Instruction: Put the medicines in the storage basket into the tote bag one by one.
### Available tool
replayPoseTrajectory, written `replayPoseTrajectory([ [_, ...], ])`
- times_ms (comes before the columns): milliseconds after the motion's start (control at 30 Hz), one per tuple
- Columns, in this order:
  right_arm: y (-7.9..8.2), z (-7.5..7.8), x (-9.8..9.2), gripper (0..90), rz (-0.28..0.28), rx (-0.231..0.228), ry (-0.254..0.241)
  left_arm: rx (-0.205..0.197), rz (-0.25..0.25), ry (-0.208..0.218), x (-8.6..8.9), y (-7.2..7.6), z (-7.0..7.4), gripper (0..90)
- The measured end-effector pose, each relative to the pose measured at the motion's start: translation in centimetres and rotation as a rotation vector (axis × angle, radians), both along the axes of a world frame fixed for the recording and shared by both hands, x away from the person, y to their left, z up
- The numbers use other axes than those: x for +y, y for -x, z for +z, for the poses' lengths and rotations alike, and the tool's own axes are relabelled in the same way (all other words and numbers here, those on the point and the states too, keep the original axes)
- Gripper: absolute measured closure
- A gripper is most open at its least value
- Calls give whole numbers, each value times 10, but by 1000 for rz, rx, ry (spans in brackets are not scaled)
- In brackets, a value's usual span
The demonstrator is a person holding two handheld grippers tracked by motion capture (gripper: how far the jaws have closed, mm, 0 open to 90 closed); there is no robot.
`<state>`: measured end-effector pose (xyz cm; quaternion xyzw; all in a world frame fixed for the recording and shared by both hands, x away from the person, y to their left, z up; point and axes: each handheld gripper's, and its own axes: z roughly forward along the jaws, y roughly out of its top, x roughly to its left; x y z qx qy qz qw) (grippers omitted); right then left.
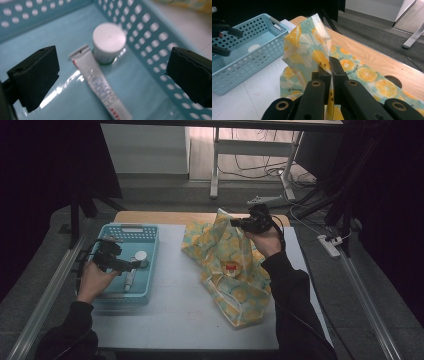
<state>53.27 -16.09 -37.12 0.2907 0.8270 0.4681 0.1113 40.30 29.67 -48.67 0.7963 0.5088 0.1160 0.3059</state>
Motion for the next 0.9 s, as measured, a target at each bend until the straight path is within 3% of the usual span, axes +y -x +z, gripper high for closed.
replayPoseTrajectory([
  [233,0,0,-2,899,-2,-2,-2,67,4,-101,-5,-7,-12,0],
  [533,1,2,-1,899,-2,-4,-4,217,-3,-187,-10,-21,-30,0],
  [700,1,2,-2,900,-1,-3,-4,260,-8,-258,-15,-24,-36,36],
  [733,1,2,-2,900,-1,-3,-3,266,-14,-262,-15,-24,-36,52],
  [833,1,1,-1,900,0,-2,0,281,-22,-205,-13,-23,-35,160],
  [900,1,1,-1,899,0,-1,-1,279,-11,-202,-11,-23,-33,211],
])
